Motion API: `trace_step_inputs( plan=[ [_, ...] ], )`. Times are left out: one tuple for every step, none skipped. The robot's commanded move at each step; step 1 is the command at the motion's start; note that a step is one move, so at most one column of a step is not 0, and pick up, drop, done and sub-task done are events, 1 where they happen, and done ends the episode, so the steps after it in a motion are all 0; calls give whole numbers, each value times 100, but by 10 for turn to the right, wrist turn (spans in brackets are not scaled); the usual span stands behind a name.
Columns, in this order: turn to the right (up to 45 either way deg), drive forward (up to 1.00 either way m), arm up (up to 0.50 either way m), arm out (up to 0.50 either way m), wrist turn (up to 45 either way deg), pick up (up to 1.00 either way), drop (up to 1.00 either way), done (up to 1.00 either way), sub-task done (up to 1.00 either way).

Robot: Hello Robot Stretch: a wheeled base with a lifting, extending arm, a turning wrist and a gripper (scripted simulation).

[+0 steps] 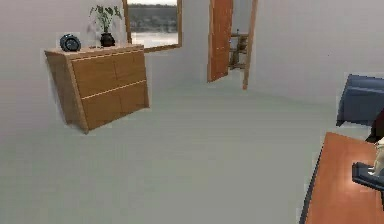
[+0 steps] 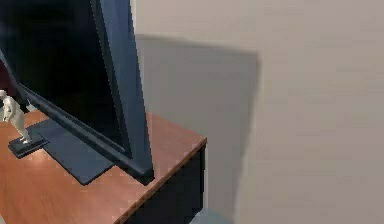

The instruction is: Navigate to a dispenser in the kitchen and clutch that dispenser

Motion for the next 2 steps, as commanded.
trace_step_inputs(
  plan=[
    [90,0,0,0,0,0,0,0,0],
    [0,30,0,0,0,0,0,0,0]
  ],
)
